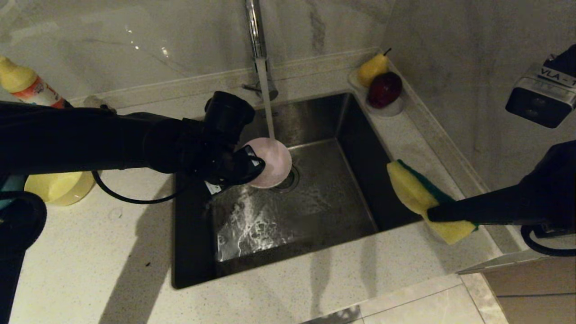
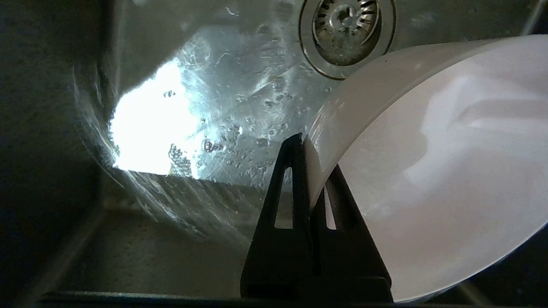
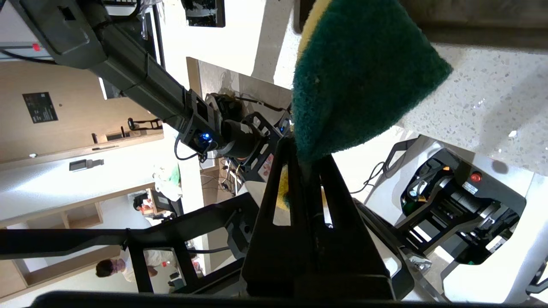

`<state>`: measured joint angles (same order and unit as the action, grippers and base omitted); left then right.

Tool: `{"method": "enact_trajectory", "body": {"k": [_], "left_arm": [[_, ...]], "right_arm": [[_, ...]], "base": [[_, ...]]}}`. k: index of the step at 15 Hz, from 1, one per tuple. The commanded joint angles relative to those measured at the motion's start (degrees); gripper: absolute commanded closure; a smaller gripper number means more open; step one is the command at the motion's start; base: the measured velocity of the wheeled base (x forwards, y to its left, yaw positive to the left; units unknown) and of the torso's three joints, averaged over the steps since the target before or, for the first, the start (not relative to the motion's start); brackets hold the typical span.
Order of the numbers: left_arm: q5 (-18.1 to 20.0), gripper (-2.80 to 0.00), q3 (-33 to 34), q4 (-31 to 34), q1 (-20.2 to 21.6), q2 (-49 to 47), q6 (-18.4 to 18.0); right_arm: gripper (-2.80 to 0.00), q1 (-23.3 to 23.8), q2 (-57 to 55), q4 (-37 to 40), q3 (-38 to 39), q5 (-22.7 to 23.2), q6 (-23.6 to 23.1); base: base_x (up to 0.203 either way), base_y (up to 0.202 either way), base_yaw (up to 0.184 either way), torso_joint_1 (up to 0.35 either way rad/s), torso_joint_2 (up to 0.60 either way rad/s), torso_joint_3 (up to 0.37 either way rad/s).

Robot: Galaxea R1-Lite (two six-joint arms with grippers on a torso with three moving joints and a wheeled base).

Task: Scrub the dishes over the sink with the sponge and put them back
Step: Rinse the bowl

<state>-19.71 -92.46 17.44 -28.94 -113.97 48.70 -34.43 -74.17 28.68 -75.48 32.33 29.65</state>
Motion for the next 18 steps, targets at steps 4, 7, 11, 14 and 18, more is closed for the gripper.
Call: {"method": "enact_trajectory", "body": {"k": [4, 7, 11, 14, 18], "left_arm": [[4.60, 0.00, -0.31, 0.22, 0.02, -1.39, 0.43], [4.74, 0.00, 0.89, 0.28, 0.02, -1.17, 0.43], [5.30, 0.00, 1.75, 0.30, 0.02, -0.58, 0.43], [5.33, 0.00, 2.69, 0.22, 0.02, 2.38, 0.32], [3.76, 0.00, 7.26, -0.13, 0.02, 9.29, -0.22]], "right_arm": [[0.00, 0.24, 0.43, 0.06, 1.98, 0.22, 0.06], [0.00, 0.89, -0.01, -0.57, 2.30, 0.29, -0.07], [0.00, 0.94, 0.34, -4.15, 4.41, 1.15, 0.14], [0.00, 1.03, 0.70, -4.16, 4.99, 1.15, 0.14], [0.00, 1.03, 1.52, -4.16, 6.39, 1.15, 0.21]], "base": [[0.000, 0.000, 0.000, 0.000, 0.00, 0.000], [0.000, 0.000, 0.000, 0.000, 0.00, 0.000], [0.000, 0.000, 0.000, 0.000, 0.00, 0.000], [0.000, 0.000, 0.000, 0.000, 0.00, 0.000], [0.000, 0.000, 0.000, 0.000, 0.00, 0.000]]}}
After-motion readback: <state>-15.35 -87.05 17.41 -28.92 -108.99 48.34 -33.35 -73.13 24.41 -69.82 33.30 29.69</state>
